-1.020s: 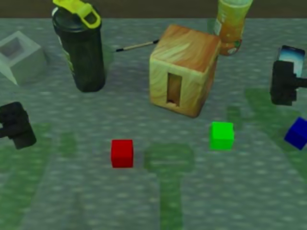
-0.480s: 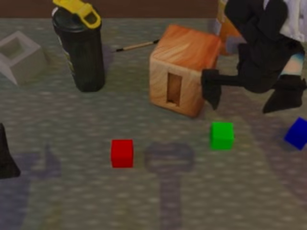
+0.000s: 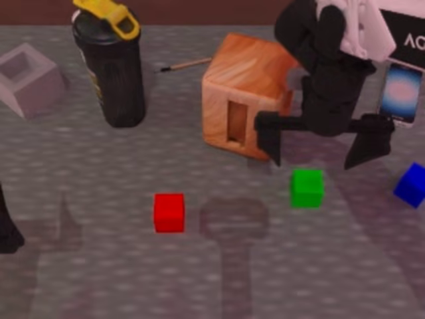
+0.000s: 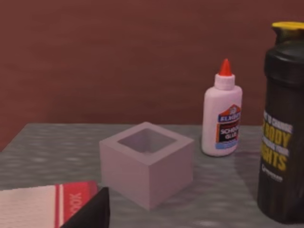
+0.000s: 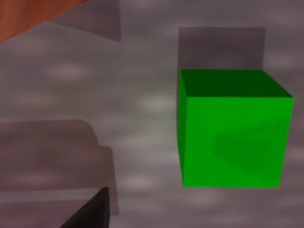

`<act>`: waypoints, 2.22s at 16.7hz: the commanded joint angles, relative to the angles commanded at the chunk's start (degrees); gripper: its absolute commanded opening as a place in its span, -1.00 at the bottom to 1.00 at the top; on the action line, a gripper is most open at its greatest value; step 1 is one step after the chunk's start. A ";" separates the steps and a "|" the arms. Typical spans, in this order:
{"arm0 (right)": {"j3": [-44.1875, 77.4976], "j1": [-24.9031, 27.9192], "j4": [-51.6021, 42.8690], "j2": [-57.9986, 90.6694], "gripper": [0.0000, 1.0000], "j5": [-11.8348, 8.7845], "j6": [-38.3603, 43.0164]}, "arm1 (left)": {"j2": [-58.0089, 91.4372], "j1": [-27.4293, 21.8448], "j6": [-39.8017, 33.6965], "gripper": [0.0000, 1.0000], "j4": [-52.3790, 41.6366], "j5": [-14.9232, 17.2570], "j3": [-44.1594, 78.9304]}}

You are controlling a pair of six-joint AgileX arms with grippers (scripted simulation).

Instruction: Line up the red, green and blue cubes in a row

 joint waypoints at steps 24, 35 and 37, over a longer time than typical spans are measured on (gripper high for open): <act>-10.39 0.09 15.77 5.39 0.10 0.05 0.16 | 0.00 0.00 0.00 1.00 0.00 0.00 0.00; -10.39 0.09 15.77 5.39 -1.00 0.05 0.16 | 0.00 0.00 0.00 1.00 0.00 0.00 0.00; -10.39 0.09 15.77 5.39 -1.00 0.05 0.16 | 0.00 0.00 0.00 1.00 0.00 0.00 0.00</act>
